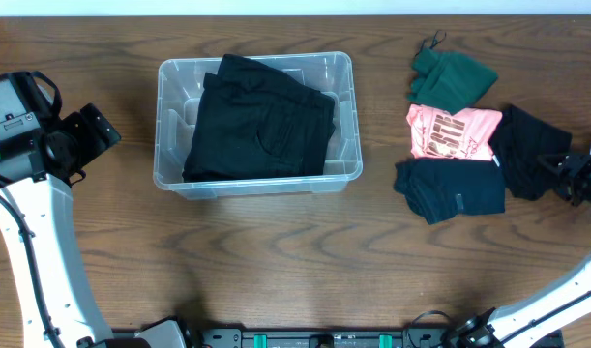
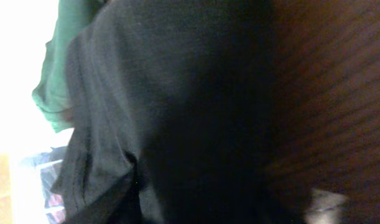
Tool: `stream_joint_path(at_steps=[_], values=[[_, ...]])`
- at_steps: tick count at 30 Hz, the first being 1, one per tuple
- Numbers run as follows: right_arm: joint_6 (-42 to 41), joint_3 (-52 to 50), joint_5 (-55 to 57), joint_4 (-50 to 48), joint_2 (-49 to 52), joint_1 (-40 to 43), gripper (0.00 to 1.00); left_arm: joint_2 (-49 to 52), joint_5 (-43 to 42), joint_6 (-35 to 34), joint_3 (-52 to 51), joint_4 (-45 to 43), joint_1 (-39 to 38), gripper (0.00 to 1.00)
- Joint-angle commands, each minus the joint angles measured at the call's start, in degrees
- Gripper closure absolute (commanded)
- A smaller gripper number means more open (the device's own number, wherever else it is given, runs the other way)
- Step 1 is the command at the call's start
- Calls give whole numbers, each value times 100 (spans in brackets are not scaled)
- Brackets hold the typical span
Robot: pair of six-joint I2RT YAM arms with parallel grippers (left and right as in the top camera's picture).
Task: Pack container
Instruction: 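Grasp the black garment at the far right with the right gripper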
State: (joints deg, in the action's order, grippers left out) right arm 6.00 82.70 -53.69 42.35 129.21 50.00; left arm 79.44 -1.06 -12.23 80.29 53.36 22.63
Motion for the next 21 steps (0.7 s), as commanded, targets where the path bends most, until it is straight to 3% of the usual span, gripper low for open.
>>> stream_joint_path(at_steps=[1,8,15,21], values=[[-129,-297,1143,142,323,-114,68,24,68,-55,28,-2,17,2],[-428,-297,879,173,-876,-170,99,24,68,-55,28,-2,17,2],[-992,-297,166,-68,-2822,-603,99,24,68,-55,28,-2,17,2],[-1869,-297,-144,-619,-4122,-1631,99,24,68,-55,28,-2,17,2]])
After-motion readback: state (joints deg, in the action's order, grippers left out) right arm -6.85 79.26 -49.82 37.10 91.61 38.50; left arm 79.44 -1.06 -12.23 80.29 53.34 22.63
